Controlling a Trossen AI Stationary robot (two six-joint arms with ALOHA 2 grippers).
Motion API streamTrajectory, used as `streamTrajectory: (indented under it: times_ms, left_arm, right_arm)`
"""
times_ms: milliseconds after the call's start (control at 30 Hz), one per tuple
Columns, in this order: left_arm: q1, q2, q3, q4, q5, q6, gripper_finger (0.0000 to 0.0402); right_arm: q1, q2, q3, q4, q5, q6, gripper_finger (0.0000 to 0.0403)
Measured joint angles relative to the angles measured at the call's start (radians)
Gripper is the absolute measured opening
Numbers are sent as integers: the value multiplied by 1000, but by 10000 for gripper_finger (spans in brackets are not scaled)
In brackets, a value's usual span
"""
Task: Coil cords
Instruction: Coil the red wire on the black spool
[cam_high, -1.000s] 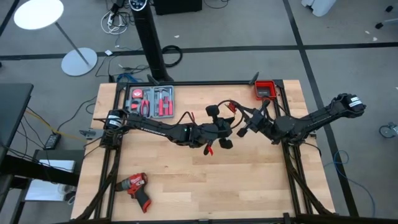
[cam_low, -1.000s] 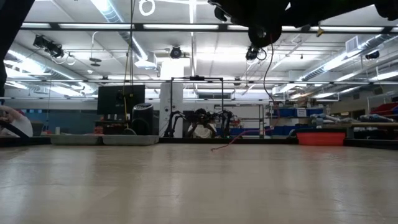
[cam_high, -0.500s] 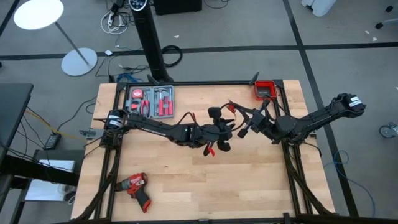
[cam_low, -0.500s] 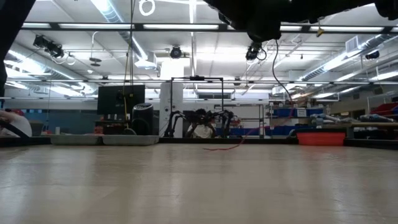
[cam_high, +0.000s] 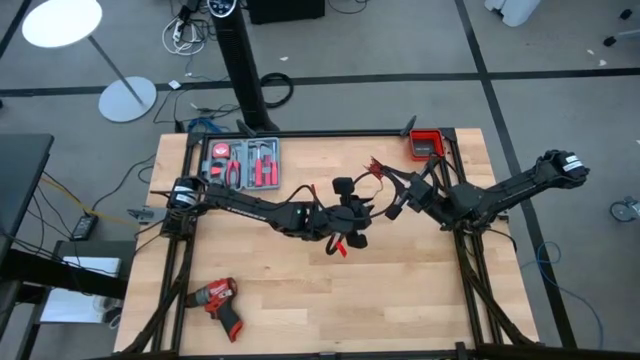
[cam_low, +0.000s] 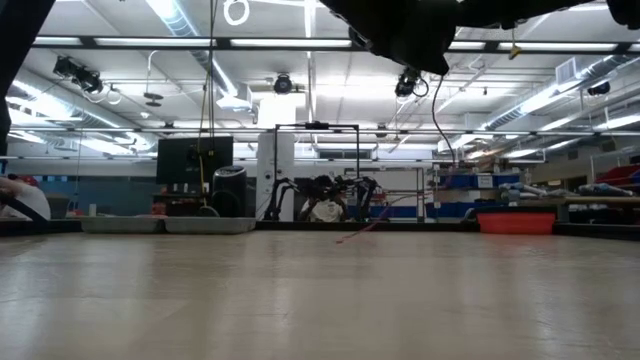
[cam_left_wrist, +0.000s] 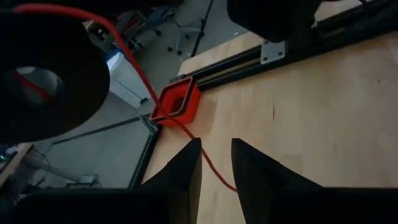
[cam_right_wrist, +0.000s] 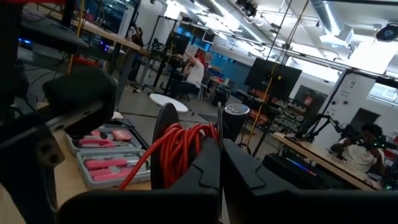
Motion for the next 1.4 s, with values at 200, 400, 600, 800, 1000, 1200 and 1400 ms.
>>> streamTrajectory:
  times_ms: [200,400,600,800,1000,1200,1400]
  left_arm:
    - [16,0,0,-4,-10,-86,89]
    - [27,0,0,-27,38,-228,89]
    - [27,0,0,-51,144,-295,89]
    - [38,0,0,-65,125,-310,89]
    - [56,0,0,-83,117,-359,89]
    - [62,7,0,-85,127,-381,89]
    - [68,37,0,-56,129,-372,81]
  right_arm:
    - [8,0,0,5,-4,-9,1]
    - [13,-4,0,6,-6,-12,1]
    - [19,-6,0,6,-5,-19,1]
    - [27,-6,0,6,-11,-25,1]
    - [26,-6,0,5,-8,-43,1]
    - [27,-5,0,9,-6,-43,1]
    - [26,-5,0,15,-7,-43,1]
